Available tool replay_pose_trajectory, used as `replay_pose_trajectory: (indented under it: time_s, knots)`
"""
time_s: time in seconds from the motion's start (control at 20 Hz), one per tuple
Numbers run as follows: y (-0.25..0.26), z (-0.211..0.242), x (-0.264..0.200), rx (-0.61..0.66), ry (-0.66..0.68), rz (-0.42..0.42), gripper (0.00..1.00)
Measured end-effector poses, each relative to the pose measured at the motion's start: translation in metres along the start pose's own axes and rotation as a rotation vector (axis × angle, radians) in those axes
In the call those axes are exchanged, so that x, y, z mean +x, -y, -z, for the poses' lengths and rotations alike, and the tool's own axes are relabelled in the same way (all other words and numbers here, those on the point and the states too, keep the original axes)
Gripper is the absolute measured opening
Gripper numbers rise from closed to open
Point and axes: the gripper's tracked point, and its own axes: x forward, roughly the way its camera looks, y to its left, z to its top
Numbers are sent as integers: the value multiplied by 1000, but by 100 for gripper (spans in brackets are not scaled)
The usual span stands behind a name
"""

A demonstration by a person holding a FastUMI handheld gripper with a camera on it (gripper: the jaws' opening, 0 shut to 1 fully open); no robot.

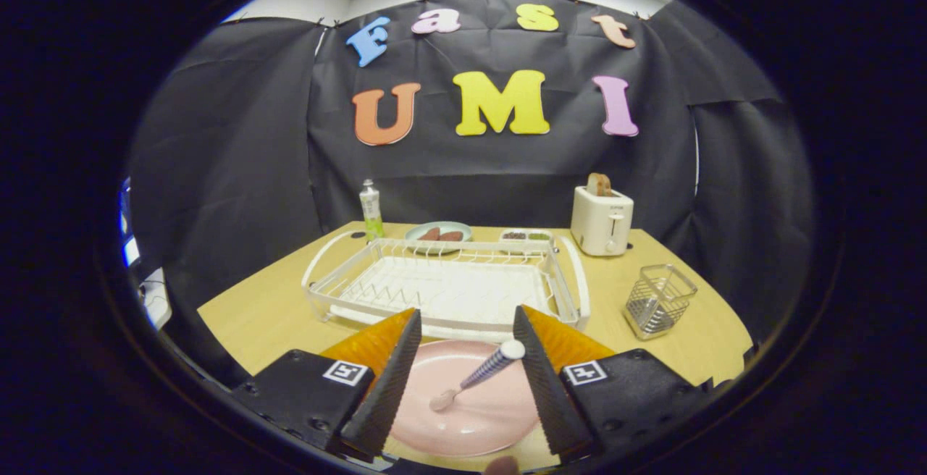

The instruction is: Take the plate from the dish rack, then take the spoon from the basket and place it into the plate.

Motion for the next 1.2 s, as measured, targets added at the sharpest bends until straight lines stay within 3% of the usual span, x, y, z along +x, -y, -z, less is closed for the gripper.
replay_pose_trajectory:
  time_s: [0.1, 0.25, 0.75, 1.2]
  knots:
    - [6, -11, -3, -2, 30, 8, 93]
    - [14, -23, -11, 8, 64, 12, 97]
    - [53, -33, -86, -10, 308, 91, 100]
    - [69, 17, -130, 38, 351, 119, 100]
